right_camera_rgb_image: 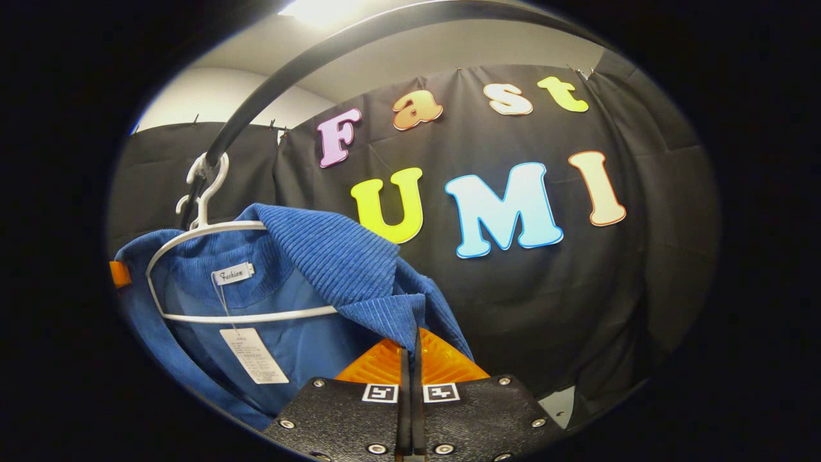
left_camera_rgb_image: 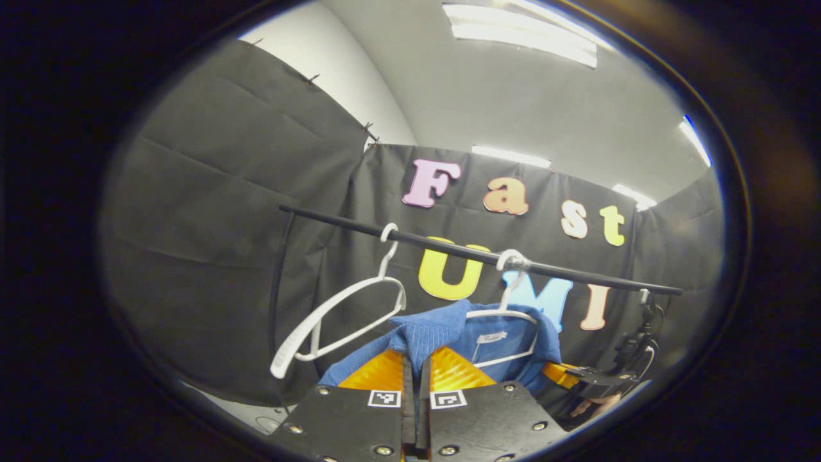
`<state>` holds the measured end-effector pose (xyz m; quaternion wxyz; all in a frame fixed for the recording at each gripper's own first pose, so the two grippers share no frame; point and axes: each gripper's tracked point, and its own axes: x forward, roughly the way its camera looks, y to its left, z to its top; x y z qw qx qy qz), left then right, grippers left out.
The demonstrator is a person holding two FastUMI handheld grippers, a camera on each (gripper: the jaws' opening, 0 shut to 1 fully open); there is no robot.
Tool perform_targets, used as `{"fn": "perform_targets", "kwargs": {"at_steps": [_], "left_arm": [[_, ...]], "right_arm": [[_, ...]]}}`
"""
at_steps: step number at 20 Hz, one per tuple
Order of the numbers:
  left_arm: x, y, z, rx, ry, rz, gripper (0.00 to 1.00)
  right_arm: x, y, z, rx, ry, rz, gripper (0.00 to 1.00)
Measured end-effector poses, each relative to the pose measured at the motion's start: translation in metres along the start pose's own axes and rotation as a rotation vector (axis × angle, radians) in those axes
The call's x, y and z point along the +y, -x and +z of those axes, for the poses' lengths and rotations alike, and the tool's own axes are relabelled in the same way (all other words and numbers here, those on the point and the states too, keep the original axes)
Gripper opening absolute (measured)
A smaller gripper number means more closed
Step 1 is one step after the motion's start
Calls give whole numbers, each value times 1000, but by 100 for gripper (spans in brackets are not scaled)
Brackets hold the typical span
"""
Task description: Grasp the clothes on the hanger with both hands and then place them into the laundry hamper below.
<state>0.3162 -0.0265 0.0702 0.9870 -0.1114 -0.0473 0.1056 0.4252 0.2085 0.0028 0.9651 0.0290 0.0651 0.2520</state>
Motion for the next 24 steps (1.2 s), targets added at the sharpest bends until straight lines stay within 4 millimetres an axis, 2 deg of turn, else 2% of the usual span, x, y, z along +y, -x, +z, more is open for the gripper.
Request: {"fn": "perform_targets", "kwargs": {"at_steps": [5, 8, 11, 13, 16, 18, 19, 20, 21, 23, 24], "left_arm": [[30, -1, 28, -52, -4, 68, 2], [41, -1, 38, -64, -28, 85, 2], [52, -2, 42, -66, -49, 87, 1], [61, -2, 42, -58, -64, 89, 2], [63, -4, 49, -56, -102, 59, 0], [65, -7, 56, -55, -139, 41, 7], [67, -7, 59, -53, -141, 37, 7], [69, -10, 62, -53, -129, 33, 0], [72, -11, 67, -57, -114, 27, 7], [74, -19, 71, -55, -114, 5, 8], [77, -22, 74, -54, -124, 3, 1]], "right_arm": [[-13, -2, 11, -45, -4, -24, 0], [-14, -3, 14, -54, -33, -23, 0], [-22, -11, 34, -120, -42, -37, 0], [-22, -17, 38, -143, -33, -31, 0], [-23, -20, 43, -169, -18, -33, 0], [-22, -22, 44, -183, -19, -30, 0], [-21, -24, 44, -188, -27, -28, 0], [-20, -27, 45, -196, -40, -24, 0], [-19, -29, 46, -207, -50, -21, 0], [-18, -33, 46, -221, -46, -16, 0], [-15, -36, 46, -227, -32, -8, 0]]}}
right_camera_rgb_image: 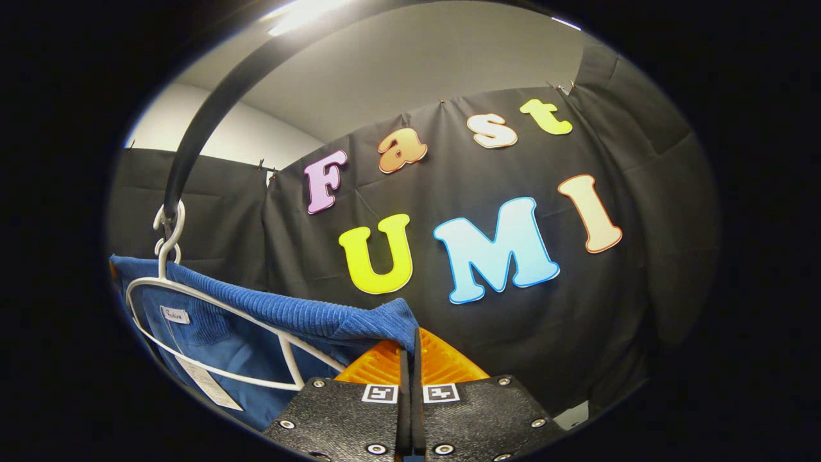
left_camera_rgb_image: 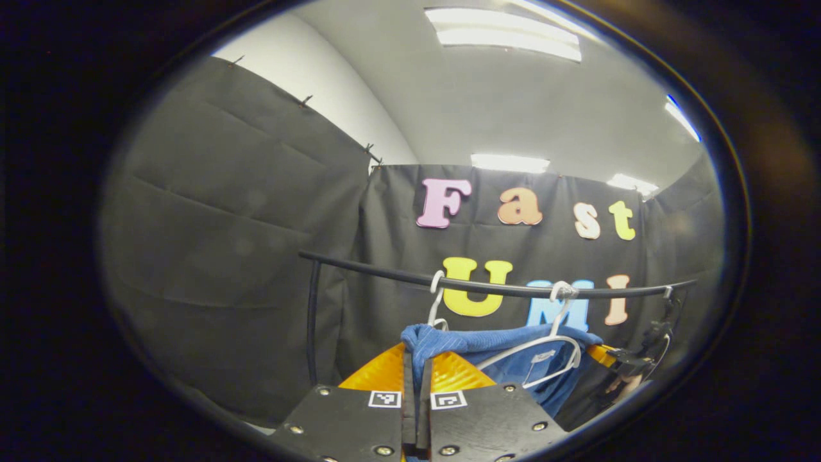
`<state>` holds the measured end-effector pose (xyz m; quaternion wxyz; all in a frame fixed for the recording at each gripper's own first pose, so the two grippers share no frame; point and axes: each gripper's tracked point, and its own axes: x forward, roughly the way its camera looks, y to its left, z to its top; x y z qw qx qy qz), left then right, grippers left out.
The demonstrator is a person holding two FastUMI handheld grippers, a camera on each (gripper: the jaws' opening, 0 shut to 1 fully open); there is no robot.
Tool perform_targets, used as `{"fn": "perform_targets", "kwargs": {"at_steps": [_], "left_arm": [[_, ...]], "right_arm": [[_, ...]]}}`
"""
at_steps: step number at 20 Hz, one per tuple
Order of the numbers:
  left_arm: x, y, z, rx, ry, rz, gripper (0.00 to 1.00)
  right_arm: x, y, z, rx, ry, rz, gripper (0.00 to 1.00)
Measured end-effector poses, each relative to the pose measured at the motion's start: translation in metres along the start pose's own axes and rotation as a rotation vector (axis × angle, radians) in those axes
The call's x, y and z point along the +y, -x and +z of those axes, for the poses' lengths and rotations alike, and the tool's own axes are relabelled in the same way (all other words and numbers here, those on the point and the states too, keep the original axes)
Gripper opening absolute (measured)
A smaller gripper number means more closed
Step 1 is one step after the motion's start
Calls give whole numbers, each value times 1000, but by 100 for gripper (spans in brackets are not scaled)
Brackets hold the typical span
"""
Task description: Grasp the clothes on the hanger with both hands and then place them into the laundry hamper below.
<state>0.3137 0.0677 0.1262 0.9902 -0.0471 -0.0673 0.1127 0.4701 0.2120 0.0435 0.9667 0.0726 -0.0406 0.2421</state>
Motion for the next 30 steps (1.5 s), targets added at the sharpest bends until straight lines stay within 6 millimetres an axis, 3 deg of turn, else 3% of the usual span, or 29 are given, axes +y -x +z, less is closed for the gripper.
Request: {"fn": "perform_targets", "kwargs": {"at_steps": [4, 8, 13, 18, 21, 22, 24, 26, 27, 29, 30], "left_arm": [[21, -11, 4, 20, -55, 5, 1], [24, -4, -25, 61, 7, -25, 2], [24, -9, -53, 112, -82, -6, 1], [31, -7, -84, 149, -5, -16, 1], [27, 1, -112, 197, 7, -14, 1], [27, 3, -121, 212, -1, -11, 7], [23, 9, -136, 241, -5, -15, 7], [19, 21, -151, 275, 8, -18, 2], [17, 29, -157, 294, 14, -17, 7], [19, 45, -175, 339, 21, -4, 8], [22, 55, -179, 349, 41, 6, 2]], "right_arm": [[17, 0, -3, -18, 70, 37, 0], [14, -2, -15, -4, 77, 23, 0], [11, -4, -18, -5, 134, 18, 0], [7, 2, -31, 2, 161, 5, 0], [-6, 7, -59, 74, 181, -26, 0], [-9, 10, -69, 100, 164, -29, 0], [-16, 18, -90, 151, 143, -40, 0], [-25, 33, -108, 194, 140, -56, 0], [-29, 40, -117, 216, 133, -62, 0], [-34, 55, -133, 269, 108, -69, 0], [-37, 63, -141, 290, 96, -69, 0]]}}
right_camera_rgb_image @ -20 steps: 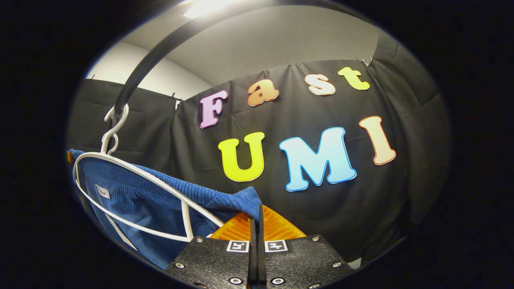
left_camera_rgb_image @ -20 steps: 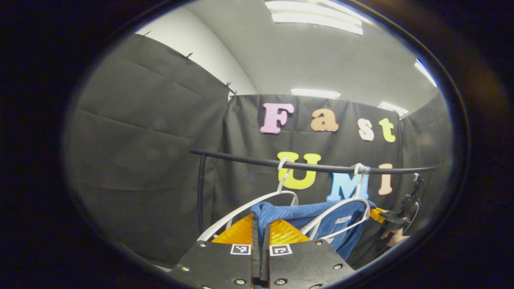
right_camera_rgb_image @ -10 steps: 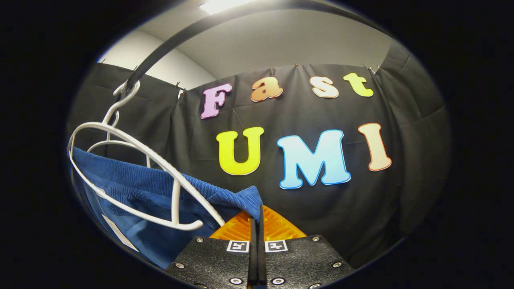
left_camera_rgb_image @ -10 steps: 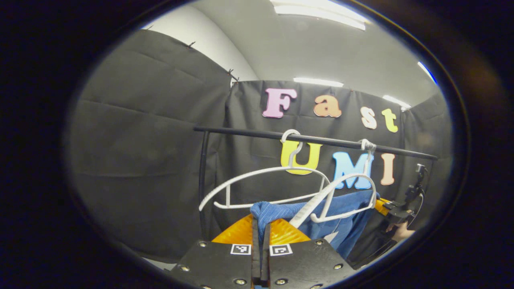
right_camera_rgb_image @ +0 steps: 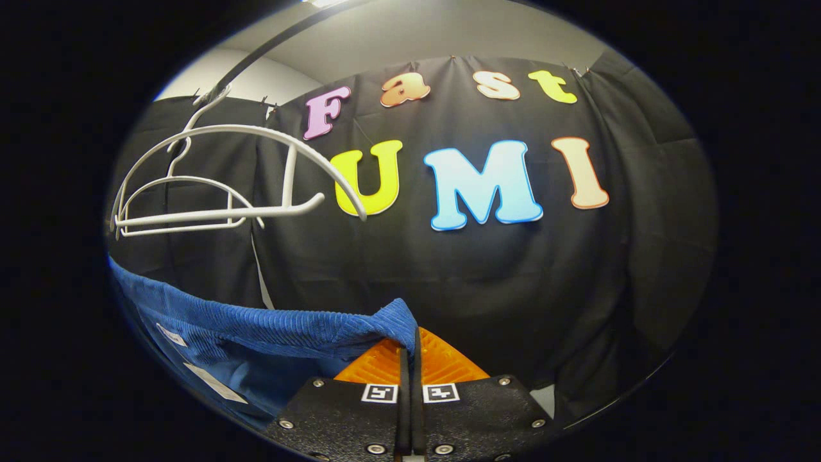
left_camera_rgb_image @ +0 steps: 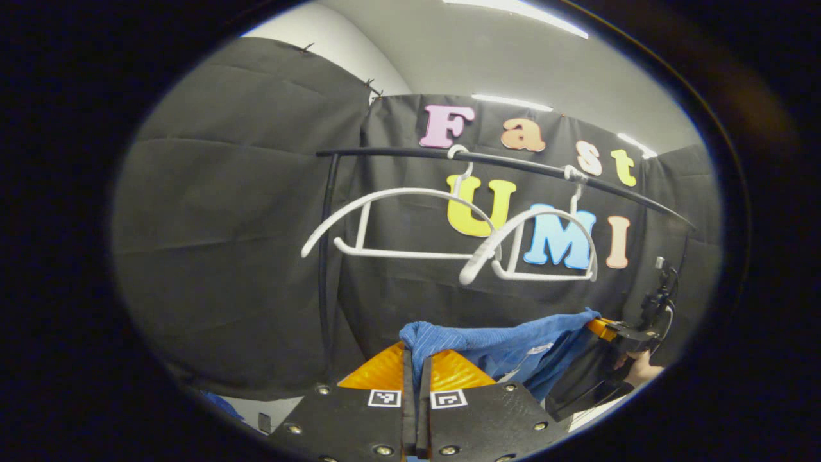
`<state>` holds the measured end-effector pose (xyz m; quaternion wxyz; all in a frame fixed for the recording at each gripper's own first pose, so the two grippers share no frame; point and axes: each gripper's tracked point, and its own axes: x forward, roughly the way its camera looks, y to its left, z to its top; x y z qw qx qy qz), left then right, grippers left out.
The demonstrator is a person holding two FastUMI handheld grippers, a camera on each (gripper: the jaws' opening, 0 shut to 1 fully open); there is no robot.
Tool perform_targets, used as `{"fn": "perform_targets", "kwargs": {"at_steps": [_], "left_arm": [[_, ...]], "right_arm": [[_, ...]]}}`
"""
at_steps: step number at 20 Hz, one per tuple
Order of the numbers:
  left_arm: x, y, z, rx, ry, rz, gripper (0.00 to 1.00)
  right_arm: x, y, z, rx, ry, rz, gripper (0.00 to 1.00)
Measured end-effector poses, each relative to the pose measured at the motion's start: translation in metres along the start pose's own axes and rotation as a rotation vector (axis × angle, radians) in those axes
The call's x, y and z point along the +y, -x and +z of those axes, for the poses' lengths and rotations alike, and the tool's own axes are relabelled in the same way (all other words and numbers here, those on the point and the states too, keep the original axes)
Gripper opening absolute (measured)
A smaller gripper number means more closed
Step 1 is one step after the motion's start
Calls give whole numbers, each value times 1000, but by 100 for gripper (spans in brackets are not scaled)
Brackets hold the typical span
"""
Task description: Grasp the clothes on the hanger with both hands and then place them into the laundry hamper below.
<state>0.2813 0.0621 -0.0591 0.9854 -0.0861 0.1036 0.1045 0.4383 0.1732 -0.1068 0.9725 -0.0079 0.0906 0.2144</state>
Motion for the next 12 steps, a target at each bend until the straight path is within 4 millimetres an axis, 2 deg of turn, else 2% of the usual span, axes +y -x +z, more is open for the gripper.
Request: {"fn": "perform_targets", "kwargs": {"at_steps": [3, 6, 8, 12], "left_arm": [[4, 25, -12, 13, 74, 19, 2], [4, 46, -34, 51, 95, 44, 2], [-3, 57, -50, 96, 103, 42, 2], [-27, 73, -51, 114, 59, -35, 2]], "right_arm": [[-4, 30, -27, 53, -10, -3, 1], [-3, 70, -55, 120, -52, 5, 1], [-1, 98, -65, 146, -72, 14, 1], [2, 142, -84, 215, -87, -2, 1]]}}
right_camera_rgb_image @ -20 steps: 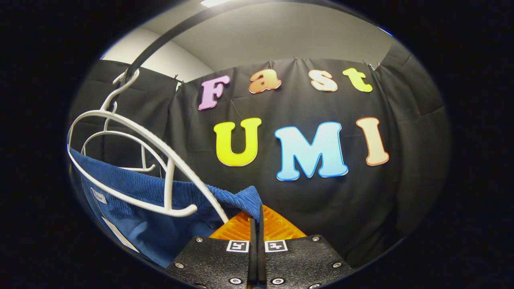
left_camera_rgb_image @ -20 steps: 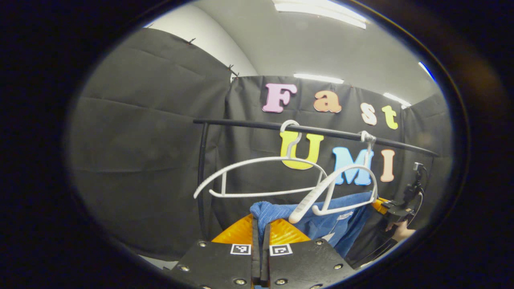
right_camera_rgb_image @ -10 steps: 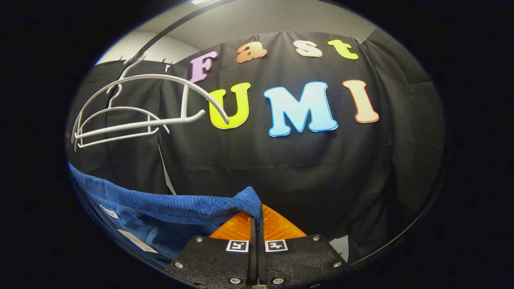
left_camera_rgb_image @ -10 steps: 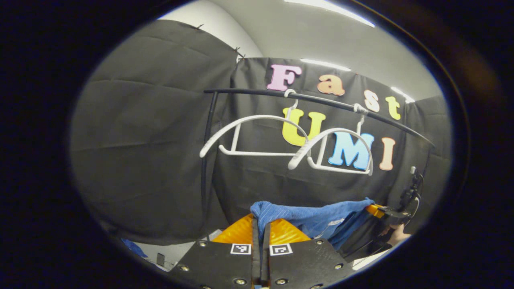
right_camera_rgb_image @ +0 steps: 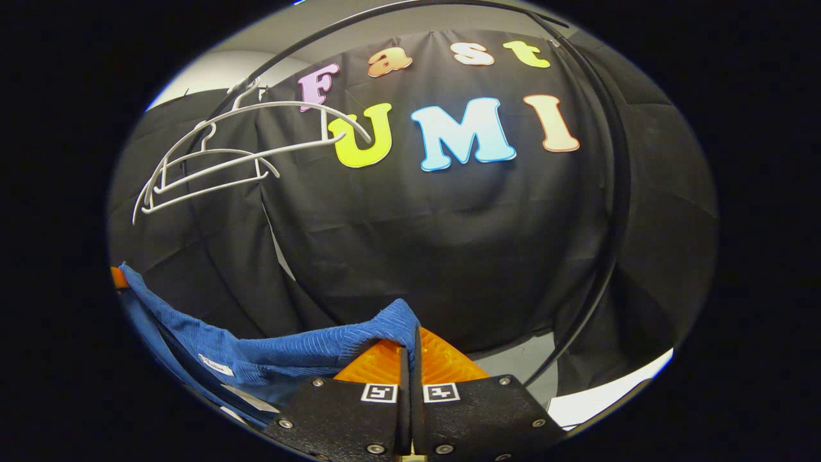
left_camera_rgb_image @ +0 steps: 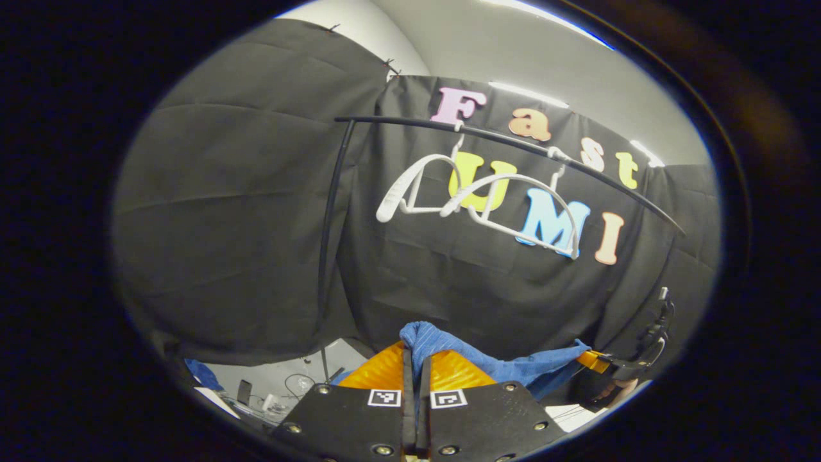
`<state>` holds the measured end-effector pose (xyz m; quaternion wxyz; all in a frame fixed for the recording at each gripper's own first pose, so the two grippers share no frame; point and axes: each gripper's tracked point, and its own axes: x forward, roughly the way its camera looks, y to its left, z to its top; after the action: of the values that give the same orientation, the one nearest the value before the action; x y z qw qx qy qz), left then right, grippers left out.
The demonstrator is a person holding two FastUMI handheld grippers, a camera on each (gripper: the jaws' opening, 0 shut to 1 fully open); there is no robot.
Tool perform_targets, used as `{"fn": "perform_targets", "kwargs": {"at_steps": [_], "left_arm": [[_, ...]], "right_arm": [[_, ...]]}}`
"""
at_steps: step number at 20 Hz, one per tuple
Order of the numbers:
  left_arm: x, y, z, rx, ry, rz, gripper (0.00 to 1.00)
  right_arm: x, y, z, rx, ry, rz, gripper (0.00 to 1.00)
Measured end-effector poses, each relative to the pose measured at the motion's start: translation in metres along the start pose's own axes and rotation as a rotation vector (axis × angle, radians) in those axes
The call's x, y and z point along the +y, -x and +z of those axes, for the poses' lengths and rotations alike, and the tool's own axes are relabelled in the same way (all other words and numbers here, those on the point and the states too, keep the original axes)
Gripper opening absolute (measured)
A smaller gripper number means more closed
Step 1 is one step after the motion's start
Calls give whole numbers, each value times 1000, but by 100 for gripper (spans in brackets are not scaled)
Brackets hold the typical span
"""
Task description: Grasp the clothes on the hanger with both hands and then place them into the laundry hamper below.
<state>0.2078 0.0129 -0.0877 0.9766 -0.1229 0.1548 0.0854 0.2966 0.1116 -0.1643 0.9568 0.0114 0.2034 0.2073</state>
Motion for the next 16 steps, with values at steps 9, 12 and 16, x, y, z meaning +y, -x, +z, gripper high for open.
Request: {"fn": "perform_targets", "kwargs": {"at_steps": [9, 12, 16], "left_arm": [[-76, 26, 8, -8, -149, -337, 2], [-75, 56, 25, -46, -137, -419, 2], [-70, 81, 36, -82, -170, -516, 1]], "right_arm": [[53, 90, 28, -68, -59, -62, 0], [77, 124, 45, -95, -32, -90, 0], [96, 178, 65, -172, -2, -152, 1]]}}
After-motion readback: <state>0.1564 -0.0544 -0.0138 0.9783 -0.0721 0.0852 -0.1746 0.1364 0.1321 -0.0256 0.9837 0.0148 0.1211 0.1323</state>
